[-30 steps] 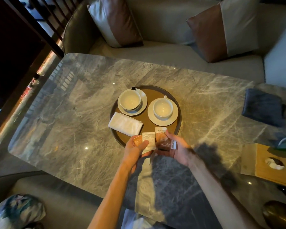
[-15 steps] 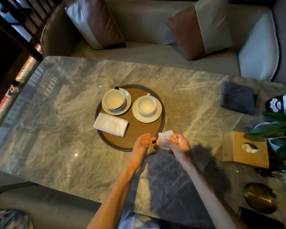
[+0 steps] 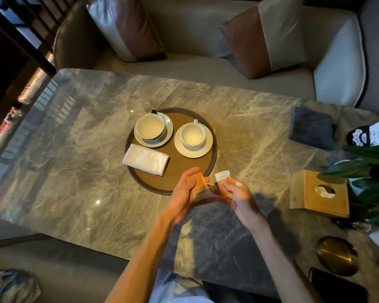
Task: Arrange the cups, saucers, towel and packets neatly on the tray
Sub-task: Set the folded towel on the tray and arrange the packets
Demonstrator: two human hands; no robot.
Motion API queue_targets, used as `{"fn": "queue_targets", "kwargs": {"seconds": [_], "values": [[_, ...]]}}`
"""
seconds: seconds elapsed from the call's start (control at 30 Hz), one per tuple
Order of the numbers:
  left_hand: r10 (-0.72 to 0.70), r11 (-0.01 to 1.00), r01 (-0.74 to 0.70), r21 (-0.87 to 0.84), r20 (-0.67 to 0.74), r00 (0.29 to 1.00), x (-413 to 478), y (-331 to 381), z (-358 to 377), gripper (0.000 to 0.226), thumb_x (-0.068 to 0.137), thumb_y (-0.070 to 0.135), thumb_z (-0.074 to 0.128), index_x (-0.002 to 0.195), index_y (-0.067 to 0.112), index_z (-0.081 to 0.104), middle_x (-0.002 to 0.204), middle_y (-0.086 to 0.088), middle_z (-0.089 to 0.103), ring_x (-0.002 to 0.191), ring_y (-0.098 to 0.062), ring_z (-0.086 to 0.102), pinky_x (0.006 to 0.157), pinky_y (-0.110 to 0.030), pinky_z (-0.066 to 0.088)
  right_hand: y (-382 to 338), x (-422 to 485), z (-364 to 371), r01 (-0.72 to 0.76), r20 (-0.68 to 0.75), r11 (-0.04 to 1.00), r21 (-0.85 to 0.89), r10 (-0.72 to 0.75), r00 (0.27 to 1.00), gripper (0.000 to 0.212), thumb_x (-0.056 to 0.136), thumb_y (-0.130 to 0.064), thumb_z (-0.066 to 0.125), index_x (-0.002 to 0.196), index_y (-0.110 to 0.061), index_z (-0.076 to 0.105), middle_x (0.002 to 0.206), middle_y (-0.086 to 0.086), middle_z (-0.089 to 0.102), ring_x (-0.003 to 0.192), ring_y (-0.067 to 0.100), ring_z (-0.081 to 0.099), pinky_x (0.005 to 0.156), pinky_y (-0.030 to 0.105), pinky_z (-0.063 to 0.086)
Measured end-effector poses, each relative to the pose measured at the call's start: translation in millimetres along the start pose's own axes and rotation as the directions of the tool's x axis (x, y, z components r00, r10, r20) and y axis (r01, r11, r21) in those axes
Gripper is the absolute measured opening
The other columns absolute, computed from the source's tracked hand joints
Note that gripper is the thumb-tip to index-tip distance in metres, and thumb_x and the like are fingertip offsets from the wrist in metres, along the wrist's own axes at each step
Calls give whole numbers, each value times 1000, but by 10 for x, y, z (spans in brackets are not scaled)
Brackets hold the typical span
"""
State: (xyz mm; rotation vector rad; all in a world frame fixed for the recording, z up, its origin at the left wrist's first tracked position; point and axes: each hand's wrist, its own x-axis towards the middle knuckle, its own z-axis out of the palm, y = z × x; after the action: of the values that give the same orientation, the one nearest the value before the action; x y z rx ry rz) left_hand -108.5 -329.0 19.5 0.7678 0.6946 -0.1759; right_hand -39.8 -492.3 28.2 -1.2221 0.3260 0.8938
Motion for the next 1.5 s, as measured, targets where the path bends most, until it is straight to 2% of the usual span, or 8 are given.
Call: {"fn": "queue_targets", "kwargs": {"seconds": [0.1,0.37,0.87,1.03,1.13,1.2,1.37,1.5], "values": [[-20,998,18,-66,-33,999,-19,53,38,26,102,19,43,127,23,50,119,-22,65,95,-35,70,79,-56,56,-73,-17,-22,-82,74,993,91,75,994,26,96,-8,48,115,-5,65,97,17,74,83,24,73,62,31,59],[48,967,-69,247,88,995,-80,-15,98,43,94,34,63,129,21,42,118,-12,60,100,-26,67,86,-49,58,-24,15,212,40,-120,965,-258,-73,990,28,80,-31,80,104,-22,69,86,6,77,69,16,74,52,24,54],[101,883,-98,459,17,995,-72,130,84,20,93,36,64,102,22,54,91,-7,64,71,-15,67,56,-25,53,54,49,320,144,-108,869,-474,-220,970,20,92,-43,62,88,-26,71,69,-2,72,55,7,65,42,19,45],[40,680,-149,718,167,985,-40,324,-78,11,97,15,56,107,12,53,97,-16,61,76,-26,61,54,-35,53,-39,87,169,242,79,718,-653,-253,964,14,88,-49,64,90,-37,70,77,-18,70,69,2,66,50,16,50],[27,567,-171,806,189,982,-23,359,-120,10,95,10,55,104,15,54,107,-20,62,86,-29,62,73,-55,55,-64,160,162,216,122,639,-738,-190,974,12,87,-49,65,87,-37,69,75,-14,70,67,6,66,52,19,51],[22,537,-176,825,194,981,-29,373,-133,9,95,15,57,104,17,54,107,-18,62,85,-29,63,66,-49,56,-75,184,173,184,144,625,-759,-115,983,17,84,-51,69,88,-34,69,74,-7,72,65,11,68,50,21,51],[149,865,-137,482,12,989,-74,237,-117,39,92,30,66,124,13,49,100,-13,68,83,-24,68,64,-28,55,-115,109,299,76,-151,931,-357,-138,979,18,84,-28,75,97,-19,67,69,1,75,60,17,71,39,19,42],[203,941,-190,280,-18,979,-81,-75,-29,62,85,37,73,135,25,38,119,-13,64,99,-26,69,76,-42,58,70,-19,632,5,-309,998,-61,-24,951,19,83,-30,77,97,-23,67,81,3,76,64,12,70,43,18,46]]}}
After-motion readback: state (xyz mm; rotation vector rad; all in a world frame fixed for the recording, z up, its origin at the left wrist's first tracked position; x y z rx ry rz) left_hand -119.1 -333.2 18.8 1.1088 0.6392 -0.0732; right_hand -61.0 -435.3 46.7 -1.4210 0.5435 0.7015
